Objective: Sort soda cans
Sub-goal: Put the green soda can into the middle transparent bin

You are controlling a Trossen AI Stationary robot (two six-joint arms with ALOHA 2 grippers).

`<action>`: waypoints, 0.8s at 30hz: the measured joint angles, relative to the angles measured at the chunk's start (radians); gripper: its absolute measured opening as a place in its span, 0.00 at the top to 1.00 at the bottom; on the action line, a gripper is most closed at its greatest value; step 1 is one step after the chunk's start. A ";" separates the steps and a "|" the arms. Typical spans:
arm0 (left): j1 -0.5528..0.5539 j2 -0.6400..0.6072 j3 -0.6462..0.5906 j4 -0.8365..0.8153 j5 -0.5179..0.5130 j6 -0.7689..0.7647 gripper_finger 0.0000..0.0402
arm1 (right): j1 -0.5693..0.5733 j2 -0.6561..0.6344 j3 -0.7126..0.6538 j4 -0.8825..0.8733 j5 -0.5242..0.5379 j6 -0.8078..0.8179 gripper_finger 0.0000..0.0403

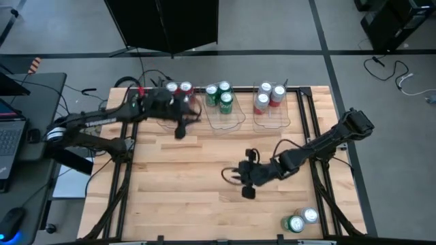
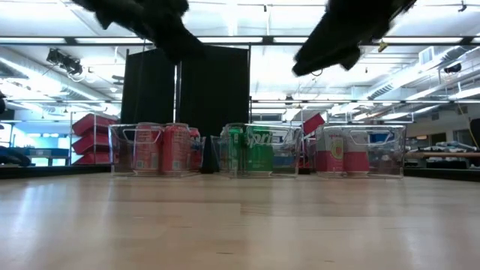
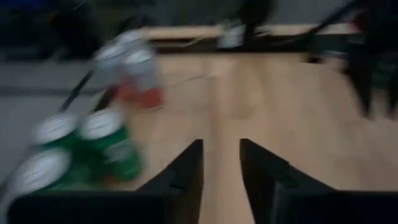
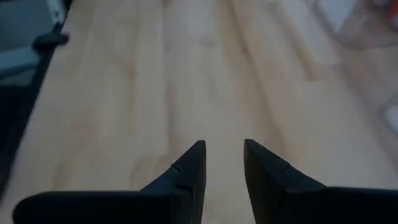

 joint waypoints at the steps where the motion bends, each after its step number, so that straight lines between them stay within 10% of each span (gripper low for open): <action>1: -0.027 -0.024 -0.042 0.044 0.016 -0.001 0.76 | 0.024 0.000 0.023 -0.050 0.000 0.026 0.78; 12: -0.274 -0.142 -0.259 0.275 0.026 -0.056 0.83 | 0.257 0.000 0.357 -0.778 -0.082 0.732 0.80; 24: -0.388 -0.135 -0.260 0.248 0.025 -0.048 0.83 | 0.450 0.000 0.424 -0.975 -0.343 1.416 0.36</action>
